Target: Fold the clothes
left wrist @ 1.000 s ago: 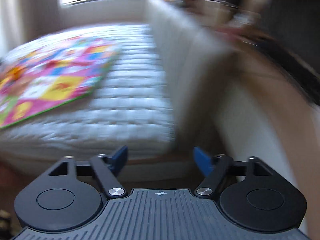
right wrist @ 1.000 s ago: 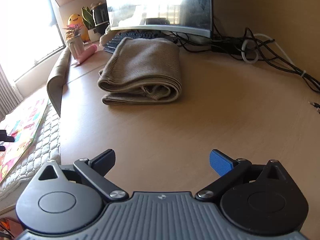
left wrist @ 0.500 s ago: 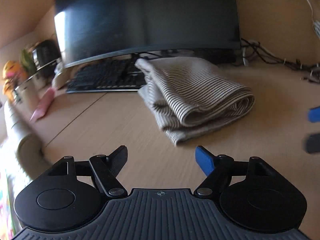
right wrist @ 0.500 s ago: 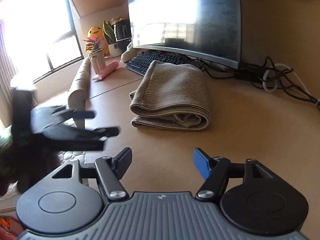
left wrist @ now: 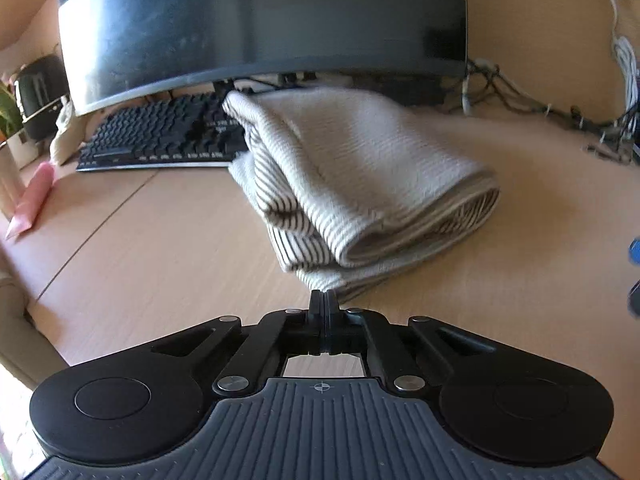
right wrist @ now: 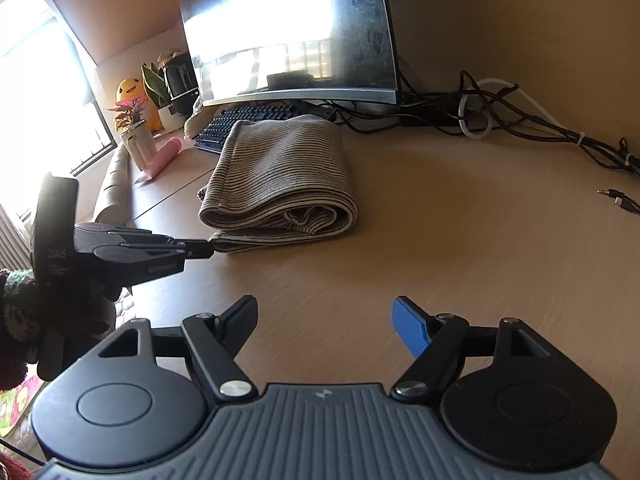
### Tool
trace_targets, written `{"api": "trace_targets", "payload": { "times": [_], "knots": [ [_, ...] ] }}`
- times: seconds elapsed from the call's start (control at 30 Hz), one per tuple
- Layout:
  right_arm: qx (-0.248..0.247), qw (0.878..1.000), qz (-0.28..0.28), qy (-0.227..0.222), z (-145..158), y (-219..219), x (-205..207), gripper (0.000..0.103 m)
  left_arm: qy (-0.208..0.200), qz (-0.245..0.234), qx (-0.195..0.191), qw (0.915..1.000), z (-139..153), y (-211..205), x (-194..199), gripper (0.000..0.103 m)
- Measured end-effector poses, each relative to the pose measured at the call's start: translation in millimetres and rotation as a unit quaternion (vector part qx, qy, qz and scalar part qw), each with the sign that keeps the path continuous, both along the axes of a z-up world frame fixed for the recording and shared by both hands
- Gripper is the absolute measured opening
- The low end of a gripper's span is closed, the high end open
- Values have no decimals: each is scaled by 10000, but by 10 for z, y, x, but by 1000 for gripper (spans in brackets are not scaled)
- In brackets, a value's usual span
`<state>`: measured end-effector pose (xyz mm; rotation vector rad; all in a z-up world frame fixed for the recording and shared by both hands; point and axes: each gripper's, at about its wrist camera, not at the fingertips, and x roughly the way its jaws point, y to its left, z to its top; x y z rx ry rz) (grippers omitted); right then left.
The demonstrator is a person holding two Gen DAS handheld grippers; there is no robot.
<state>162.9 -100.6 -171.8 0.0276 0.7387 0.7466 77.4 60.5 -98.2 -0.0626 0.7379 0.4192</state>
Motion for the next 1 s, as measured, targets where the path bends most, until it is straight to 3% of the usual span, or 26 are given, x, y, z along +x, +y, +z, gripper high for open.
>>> {"api": "trace_targets", "payload": {
  "times": [0.23, 0.43, 0.67, 0.77, 0.8, 0.83, 0.87, 0.9, 0.93, 0.97, 1.0],
  "knots": [
    [73, 9998, 207, -9, 21, 58, -6, 80, -467, 262, -479, 9974, 224, -11, -296, 0],
    [149, 9991, 407, 0, 44, 94, -20, 83, -970, 1356, -861, 9822, 361, 129, -938, 0],
    [206, 9974, 685, 24, 57, 215, -40, 83, -1227, 2733, -854, 9502, 503, 410, -1833, 0],
    [195, 9961, 854, 49, 47, 355, -53, 83, -1269, 3395, -830, 9283, 537, 543, -2321, 0],
    [192, 9956, 910, 58, 43, 401, -57, 83, -1269, 3677, -829, 9175, 536, 596, -2496, 0],
    [188, 9951, 967, 66, 40, 448, -62, 83, -1246, 4071, -842, 9009, 511, 666, -2694, 1],
    [184, 9946, 1023, 75, 36, 494, -66, 83, -1260, 4533, -973, 8770, 466, 753, -2921, 2],
    [181, 9940, 1079, 83, 33, 540, -70, 83, -1389, 5108, -1399, 8368, 372, 868, -3216, 6],
    [177, 9933, 1135, 91, 30, 587, -74, 83, -1692, 5582, -2096, 7848, 228, 967, -3541, 29],
    [172, 9932, 1143, 110, 25, 609, -63, 83, -2140, 5877, -2991, 7206, 38, 1049, -3871, 52],
    [166, 9932, 1147, 130, 20, 630, -51, 83, -2587, 6021, -3877, 6482, -171, 1107, -4166, 57]
  ]
}}
